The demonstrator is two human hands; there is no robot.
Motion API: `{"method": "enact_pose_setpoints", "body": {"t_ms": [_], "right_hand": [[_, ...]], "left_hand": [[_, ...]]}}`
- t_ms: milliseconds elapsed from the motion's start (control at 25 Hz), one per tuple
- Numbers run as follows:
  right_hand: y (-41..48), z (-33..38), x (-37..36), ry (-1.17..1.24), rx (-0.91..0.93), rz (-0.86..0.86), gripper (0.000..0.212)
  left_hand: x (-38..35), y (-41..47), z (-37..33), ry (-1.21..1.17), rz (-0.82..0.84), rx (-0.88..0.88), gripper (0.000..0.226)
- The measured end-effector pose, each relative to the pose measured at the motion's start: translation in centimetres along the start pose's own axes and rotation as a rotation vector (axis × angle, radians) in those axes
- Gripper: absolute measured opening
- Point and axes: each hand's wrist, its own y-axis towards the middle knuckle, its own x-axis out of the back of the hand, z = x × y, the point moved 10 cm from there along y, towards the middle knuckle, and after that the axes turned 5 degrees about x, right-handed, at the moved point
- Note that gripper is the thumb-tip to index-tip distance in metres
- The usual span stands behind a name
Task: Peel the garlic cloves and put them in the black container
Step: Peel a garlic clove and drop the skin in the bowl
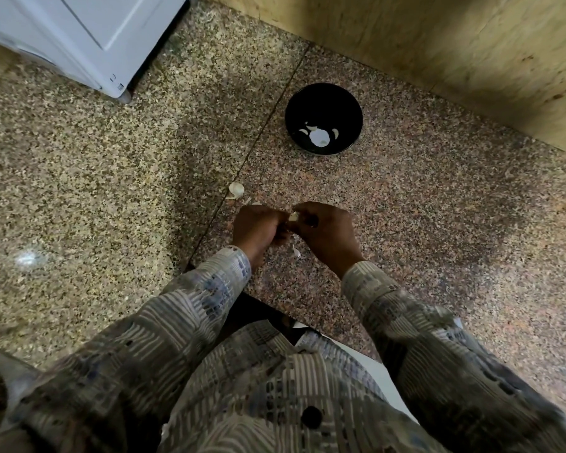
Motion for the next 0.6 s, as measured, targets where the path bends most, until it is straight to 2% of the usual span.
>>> {"method": "enact_pose_setpoints", "body": {"t_ms": [80,160,200,280,400,520,600], "right_hand": [[0.1,-1.2,0.1,0.125,-0.133,-0.025,0.007],[-0.5,-2.9,0.1,0.373,-0.351,-0.094,0.009],[-0.7,-3.4,0.0,0.416,-0.402,-0.104,0.012],[-0.5,-3.8,-0.4,0.32,-0.398,-0.027,0.014],[-0.3,-3.0,-1.3,0.185,-0.296,0.121,0.015],[-0.4,-1.6,0.2,-0.012,-0.187,0.012,0.006],[-0.3,-0.6,1.1,-0.048,-0.108,-0.058,0.01]], "left_hand": [[-0.1,-0.2,-1.0,0.101,-0.002,-0.134,0.009],[-0.2,-0.7,-1.8,0.152,0.002,-0.231,0.01],[-0.1,-0.8,-1.9,0.132,0.007,-0.238,0.01],[0.0,-0.6,-1.5,0.081,0.012,-0.219,0.009],[0.3,-0.4,-1.0,0.039,-0.003,-0.168,0.016],[0.5,-0.2,-0.6,-0.003,0.0,-0.121,0.021],[0.4,-0.3,-0.6,-0.018,0.004,-0.099,0.018]]}}
